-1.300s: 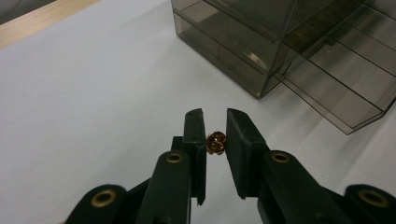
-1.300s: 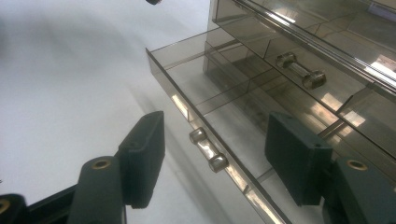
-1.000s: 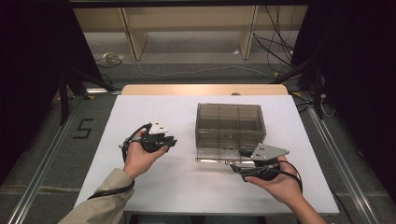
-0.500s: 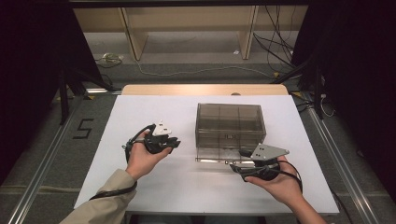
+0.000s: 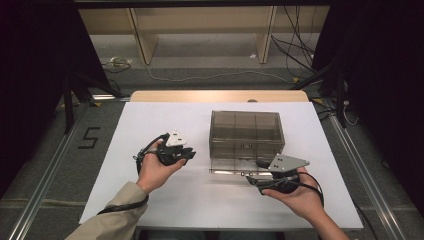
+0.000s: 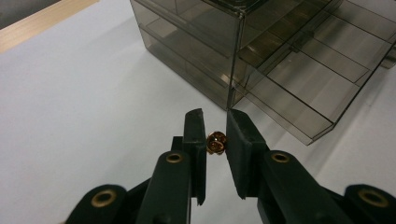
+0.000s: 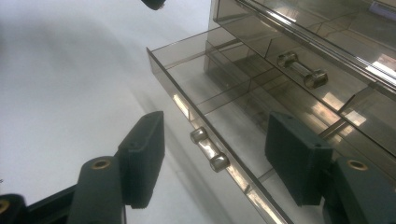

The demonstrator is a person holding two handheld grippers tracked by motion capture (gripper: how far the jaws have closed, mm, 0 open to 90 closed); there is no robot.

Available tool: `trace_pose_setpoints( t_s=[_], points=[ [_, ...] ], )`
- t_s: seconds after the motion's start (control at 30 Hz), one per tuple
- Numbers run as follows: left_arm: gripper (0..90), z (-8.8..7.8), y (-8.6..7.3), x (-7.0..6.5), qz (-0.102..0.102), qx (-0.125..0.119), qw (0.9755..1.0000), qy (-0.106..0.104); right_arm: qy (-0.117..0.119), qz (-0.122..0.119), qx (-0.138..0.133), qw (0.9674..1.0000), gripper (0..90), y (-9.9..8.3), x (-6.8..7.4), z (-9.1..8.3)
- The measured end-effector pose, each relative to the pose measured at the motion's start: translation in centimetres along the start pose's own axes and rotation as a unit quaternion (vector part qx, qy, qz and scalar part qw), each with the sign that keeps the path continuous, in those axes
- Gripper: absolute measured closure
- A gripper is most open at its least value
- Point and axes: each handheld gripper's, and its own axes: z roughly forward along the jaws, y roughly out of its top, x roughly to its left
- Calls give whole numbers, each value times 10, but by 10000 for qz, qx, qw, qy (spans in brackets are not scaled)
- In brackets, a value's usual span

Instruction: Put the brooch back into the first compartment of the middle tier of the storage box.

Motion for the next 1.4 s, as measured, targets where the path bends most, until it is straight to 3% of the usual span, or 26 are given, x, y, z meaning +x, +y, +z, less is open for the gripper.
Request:
trace_pose_setpoints(
  t_s=[1.4],
  points=[
    [783, 5, 7, -13, 104, -37, 9998, -145, 54, 0, 11, 10000, 386, 0, 1, 3]
  ],
)
